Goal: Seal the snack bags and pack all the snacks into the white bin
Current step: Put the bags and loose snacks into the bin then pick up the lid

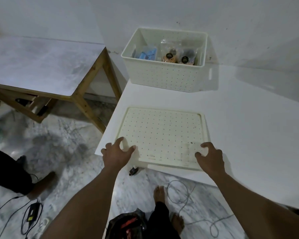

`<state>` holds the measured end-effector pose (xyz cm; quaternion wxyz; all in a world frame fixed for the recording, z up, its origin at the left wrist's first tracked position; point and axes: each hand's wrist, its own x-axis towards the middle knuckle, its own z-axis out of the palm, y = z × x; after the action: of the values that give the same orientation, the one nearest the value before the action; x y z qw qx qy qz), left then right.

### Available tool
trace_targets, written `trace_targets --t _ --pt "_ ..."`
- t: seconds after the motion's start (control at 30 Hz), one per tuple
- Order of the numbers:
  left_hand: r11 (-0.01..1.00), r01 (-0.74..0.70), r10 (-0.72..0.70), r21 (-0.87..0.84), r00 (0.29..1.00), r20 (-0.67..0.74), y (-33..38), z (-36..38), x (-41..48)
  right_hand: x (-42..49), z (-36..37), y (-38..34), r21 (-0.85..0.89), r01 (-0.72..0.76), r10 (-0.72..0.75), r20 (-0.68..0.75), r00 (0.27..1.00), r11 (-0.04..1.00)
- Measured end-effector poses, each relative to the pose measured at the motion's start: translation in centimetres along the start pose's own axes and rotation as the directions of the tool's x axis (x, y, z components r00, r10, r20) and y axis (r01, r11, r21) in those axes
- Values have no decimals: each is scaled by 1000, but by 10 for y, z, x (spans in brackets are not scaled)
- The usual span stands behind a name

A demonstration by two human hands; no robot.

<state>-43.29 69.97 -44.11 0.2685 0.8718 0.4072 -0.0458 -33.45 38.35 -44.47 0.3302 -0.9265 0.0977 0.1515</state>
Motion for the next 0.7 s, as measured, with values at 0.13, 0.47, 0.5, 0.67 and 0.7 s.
trace_targets --t 0.13,0.47,0.5,0.67,0.7 --pt "995 -97 96 -5 986 -133 19 -19 -6 -3 -15 -17 25 148 -139 -209 968 989" --pt "972 -221 194 -74 944 -266 101 -98 42 40 -87 -122 15 338 -307 -382 872 941" --pt "971 -225 196 -83 944 -266 109 -104 50 48 -91 -131 14 343 -312 -382 870 939" --pt "962 -262 235 -76 939 -252 147 -115 107 98 -96 -166 6 340 -309 -401 862 941" --pt "961 -268 244 -71 939 -243 154 -114 121 110 -95 -172 5 328 -298 -401 866 945"
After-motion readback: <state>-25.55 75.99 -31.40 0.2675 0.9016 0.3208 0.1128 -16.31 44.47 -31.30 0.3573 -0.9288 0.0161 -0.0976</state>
